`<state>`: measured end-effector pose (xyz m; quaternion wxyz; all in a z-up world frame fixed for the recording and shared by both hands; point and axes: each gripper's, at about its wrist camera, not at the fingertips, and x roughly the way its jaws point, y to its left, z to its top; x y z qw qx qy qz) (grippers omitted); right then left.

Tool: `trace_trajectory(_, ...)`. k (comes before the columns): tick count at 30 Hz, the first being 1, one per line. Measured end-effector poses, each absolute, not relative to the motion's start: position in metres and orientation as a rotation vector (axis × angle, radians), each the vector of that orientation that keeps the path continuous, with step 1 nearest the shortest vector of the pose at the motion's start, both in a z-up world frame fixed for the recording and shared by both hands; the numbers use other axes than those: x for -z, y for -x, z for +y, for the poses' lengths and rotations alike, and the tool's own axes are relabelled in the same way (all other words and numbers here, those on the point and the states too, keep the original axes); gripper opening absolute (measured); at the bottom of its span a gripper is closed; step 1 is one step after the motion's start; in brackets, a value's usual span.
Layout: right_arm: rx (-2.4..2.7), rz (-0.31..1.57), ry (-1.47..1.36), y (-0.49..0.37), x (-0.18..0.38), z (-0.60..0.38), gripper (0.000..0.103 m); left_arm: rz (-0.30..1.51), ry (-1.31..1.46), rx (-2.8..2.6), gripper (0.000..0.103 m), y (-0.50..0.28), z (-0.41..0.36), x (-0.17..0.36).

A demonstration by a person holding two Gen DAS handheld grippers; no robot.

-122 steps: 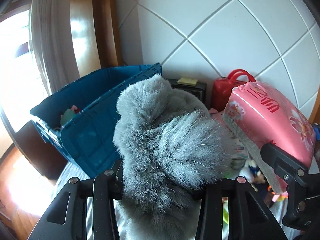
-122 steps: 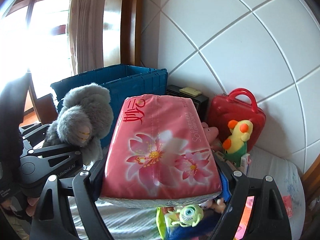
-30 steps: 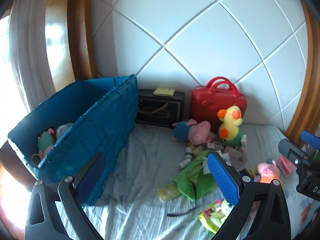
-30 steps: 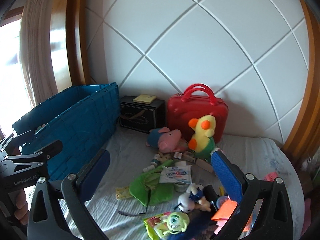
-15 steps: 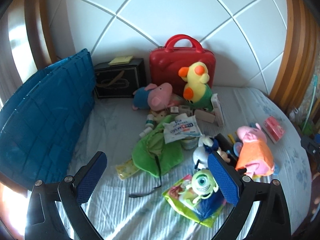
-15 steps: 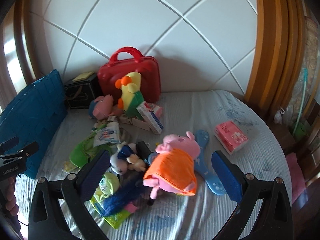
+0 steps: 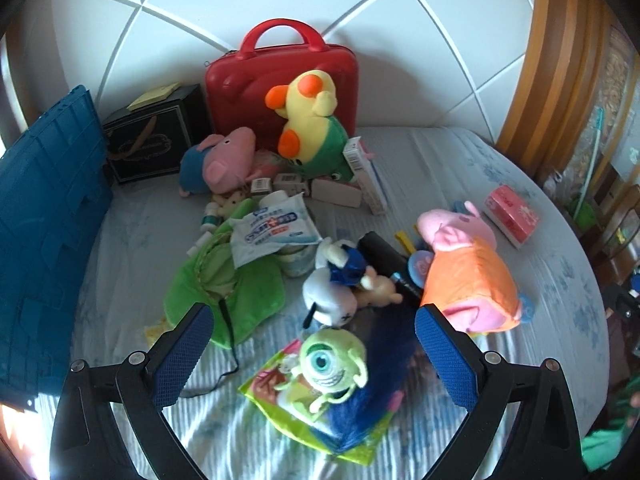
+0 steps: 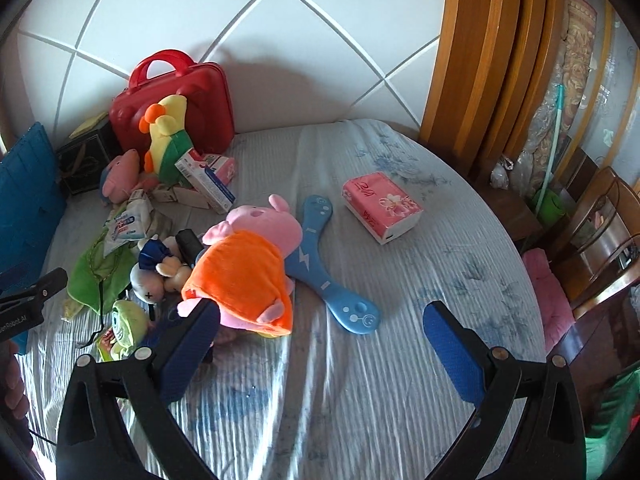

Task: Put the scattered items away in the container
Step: 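Reach the left tool to the orange-pink pig plush while the right reaches the pink tissue pack, then grasp the pig plush with the left tool while the right grasps the pink tissue pack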

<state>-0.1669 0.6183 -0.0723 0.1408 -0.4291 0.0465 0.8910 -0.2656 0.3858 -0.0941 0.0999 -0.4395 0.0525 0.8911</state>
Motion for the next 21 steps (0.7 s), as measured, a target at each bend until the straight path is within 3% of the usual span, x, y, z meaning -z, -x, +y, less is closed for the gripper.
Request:
trace_trajectory(11, -2.674, 0.007, 1.38, 0.233, 0.101, 0.733, 0.103, 0.14, 1.407, -2.625, 0.102, 0.292, 0.525, 0.121)
trace_trajectory(17, -2.702, -0.066, 1.542, 0.277, 0.13, 0.786, 0.103, 0.288, 1.629, -2.574, 0.102, 0.314, 0.578, 0.157)
trace_trajectory(21, -2.691, 0.008, 1.603, 0.296, 0.152, 0.809, 0.103, 0.414, 1.792, -2.512, 0.099, 0.326, 0.588, 0.191)
